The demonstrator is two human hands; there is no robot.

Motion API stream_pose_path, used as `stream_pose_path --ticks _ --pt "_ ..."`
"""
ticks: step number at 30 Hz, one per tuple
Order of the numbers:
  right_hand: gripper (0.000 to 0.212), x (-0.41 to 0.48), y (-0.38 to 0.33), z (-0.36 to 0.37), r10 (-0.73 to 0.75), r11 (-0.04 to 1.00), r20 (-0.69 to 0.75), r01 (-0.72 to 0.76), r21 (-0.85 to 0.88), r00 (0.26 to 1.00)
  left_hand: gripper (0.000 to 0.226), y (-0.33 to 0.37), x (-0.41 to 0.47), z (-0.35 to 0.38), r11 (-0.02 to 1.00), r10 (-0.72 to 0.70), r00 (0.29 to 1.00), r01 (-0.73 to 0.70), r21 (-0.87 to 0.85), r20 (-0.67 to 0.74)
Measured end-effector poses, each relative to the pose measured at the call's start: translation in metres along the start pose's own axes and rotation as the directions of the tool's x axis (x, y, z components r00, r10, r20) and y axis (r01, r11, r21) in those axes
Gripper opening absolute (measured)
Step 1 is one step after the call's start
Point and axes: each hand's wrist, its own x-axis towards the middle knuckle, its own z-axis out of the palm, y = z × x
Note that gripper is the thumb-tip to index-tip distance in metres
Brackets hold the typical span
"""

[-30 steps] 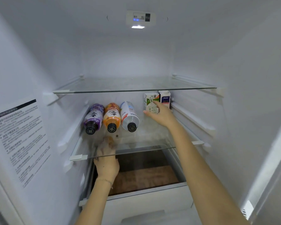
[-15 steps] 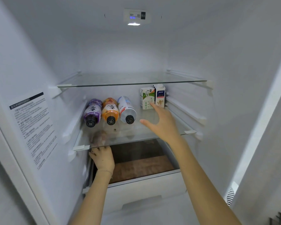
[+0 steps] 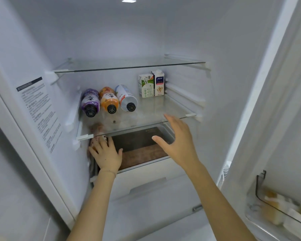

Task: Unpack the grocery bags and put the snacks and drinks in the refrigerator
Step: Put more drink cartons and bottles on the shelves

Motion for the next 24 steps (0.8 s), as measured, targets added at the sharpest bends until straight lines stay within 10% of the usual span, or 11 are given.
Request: stream_pose_path --ticks 15,24 --pt "0.077 -0.172 -0.002 -0.13 0.026 0.978 0.103 -0.004 -0.207 0.994 0.091 0.073 -0.194 -0.082 0.861 0.334 0.939 -0.341 -0.377 -0.088" --pt "0.073 -0.322 -0.017 -0.33 0.116 0.905 -0.2 -0.187 -0.383 0.973 0.083 0.203 -0.376 -0.197 0.564 0.607 0.712 -0.699 -0.439 -0.354"
